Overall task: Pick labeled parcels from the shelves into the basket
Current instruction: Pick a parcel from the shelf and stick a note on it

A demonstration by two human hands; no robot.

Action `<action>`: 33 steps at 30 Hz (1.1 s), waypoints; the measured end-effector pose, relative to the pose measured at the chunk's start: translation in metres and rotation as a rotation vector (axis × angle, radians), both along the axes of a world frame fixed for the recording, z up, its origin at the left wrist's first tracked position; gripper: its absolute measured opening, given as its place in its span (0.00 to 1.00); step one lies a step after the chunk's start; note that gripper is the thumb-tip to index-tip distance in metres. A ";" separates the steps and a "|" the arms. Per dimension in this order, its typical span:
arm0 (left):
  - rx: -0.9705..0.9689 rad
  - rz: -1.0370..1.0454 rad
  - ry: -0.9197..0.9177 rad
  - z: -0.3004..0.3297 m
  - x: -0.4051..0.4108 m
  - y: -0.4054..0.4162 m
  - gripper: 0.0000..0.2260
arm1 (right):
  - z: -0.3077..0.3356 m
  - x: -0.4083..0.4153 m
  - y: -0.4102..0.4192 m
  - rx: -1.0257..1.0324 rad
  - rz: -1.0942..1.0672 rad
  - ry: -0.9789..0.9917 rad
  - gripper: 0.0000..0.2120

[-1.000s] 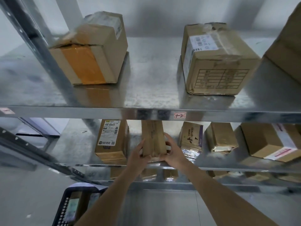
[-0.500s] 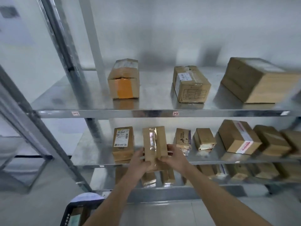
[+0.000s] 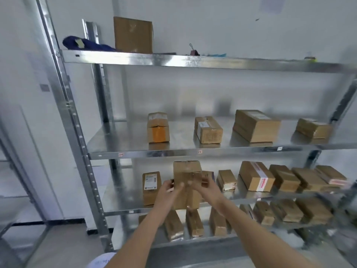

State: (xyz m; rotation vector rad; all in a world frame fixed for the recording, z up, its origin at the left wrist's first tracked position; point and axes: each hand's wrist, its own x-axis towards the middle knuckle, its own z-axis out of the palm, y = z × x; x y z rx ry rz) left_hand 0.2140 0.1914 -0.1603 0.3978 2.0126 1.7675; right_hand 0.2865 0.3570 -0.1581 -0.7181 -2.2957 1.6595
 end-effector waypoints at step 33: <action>0.155 0.083 0.058 0.077 0.150 -0.020 0.19 | 0.087 0.147 -0.001 0.037 0.160 0.162 0.17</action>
